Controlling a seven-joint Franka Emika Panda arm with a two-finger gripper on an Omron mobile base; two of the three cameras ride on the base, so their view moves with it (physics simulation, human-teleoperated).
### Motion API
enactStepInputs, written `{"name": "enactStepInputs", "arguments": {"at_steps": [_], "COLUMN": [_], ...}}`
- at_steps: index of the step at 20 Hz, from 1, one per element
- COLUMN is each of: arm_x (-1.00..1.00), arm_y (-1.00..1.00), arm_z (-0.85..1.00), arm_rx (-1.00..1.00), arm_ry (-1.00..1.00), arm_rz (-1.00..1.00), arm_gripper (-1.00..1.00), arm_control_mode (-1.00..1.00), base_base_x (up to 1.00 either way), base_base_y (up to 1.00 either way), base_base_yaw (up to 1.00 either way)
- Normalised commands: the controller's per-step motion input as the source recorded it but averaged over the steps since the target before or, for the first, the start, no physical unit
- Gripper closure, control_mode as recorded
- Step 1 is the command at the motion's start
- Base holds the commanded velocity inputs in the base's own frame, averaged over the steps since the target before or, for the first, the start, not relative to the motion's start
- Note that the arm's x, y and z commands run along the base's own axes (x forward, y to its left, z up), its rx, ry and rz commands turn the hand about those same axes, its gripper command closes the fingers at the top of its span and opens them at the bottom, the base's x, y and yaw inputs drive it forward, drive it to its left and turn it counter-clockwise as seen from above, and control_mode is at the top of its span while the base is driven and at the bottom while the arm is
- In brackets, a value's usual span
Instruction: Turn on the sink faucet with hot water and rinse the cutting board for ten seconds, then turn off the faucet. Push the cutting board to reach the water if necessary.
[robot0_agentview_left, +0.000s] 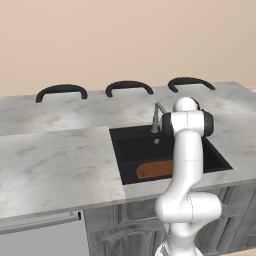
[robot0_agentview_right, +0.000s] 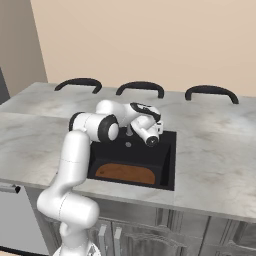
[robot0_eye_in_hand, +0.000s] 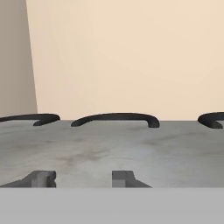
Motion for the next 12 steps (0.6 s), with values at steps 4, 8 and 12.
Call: {"name": "enactStepInputs", "arguments": {"at_steps": [4, 8, 12], "arm_x": [-0.11, -0.13, -0.13], "arm_y": [-0.65, -0.74, -0.76], "arm_z": [-0.1, -0.11, -0.09], "arm_rx": [0.0, 0.0, 0.0], "arm_ry": [0.0, 0.0, 0.0], "arm_rz": [0.0, 0.01, 0.02], "arm_gripper": [1.0, 1.0, 1.0], "arm_control_mode": [-1.0, -1.0, -1.0], "base_base_x": [0.0, 0.0, 0.0], "base_base_y": [0.0, 0.0, 0.0], "base_base_yaw": [0.0, 0.0, 0.0]}}
